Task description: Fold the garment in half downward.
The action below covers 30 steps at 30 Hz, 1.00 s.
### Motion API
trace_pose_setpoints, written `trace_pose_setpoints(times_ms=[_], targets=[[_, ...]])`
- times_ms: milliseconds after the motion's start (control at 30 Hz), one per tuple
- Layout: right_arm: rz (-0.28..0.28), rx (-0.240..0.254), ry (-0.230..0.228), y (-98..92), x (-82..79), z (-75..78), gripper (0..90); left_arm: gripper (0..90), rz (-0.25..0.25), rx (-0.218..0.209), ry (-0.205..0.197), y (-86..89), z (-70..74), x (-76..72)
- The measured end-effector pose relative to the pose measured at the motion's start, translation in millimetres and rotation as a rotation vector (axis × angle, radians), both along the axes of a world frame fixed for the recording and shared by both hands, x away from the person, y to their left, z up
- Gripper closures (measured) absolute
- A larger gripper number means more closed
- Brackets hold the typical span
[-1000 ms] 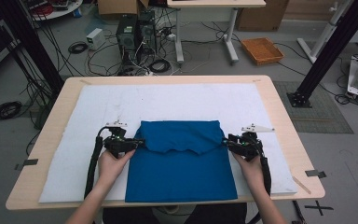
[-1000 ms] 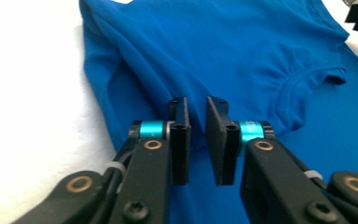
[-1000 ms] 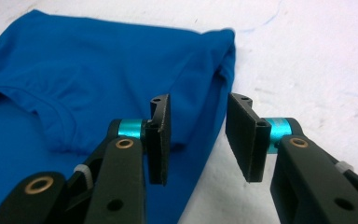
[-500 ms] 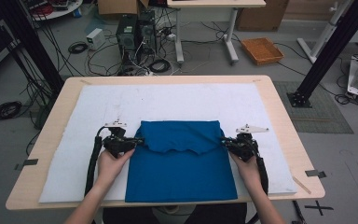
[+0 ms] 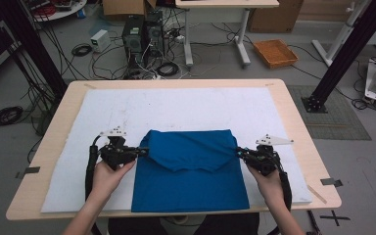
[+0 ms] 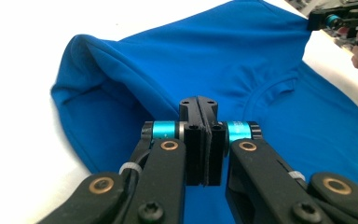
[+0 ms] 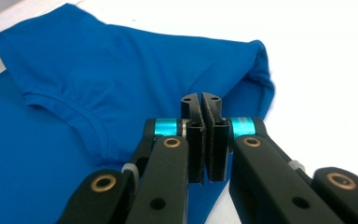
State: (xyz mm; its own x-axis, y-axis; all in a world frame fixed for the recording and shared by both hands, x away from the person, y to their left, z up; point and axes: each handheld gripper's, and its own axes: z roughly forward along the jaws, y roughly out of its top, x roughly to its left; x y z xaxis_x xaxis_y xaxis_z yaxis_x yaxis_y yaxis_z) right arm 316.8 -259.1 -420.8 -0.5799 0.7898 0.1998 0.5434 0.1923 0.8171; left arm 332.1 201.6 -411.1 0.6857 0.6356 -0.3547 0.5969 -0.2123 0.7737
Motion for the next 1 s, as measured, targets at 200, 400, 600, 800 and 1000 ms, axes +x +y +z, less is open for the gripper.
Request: trace_pose_setpoints(times_ms=[200, 400, 600, 800, 1000], targets=[[0.035, 0.02, -0.007, -6.0, -28.6, 6.6, 88.7, 89.1, -0.05, -0.031, 0.015, 4.8, 4.8, -28.7], [0.063, 0.028, 0.0, -9.0, -56.1, 9.1, 88.8, 89.0, -0.1, -0.036, 0.028, 9.1, 7.4, -64.0], [0.084, 0.019, -0.001, -10.6, -85.1, 5.2, 88.8, 89.1, -0.132, -0.025, 0.039, 9.9, 4.9, -91.7], [0.088, 0.011, 0.014, -11.9, -100.3, 1.6, 88.8, 89.0, -0.144, -0.008, 0.06, 10.9, -4.6, -99.1], [0.093, -0.018, 0.023, -9.3, -107.0, -5.3, 88.8, 89.0, -0.127, 0.031, 0.063, 11.7, -13.1, -101.5]])
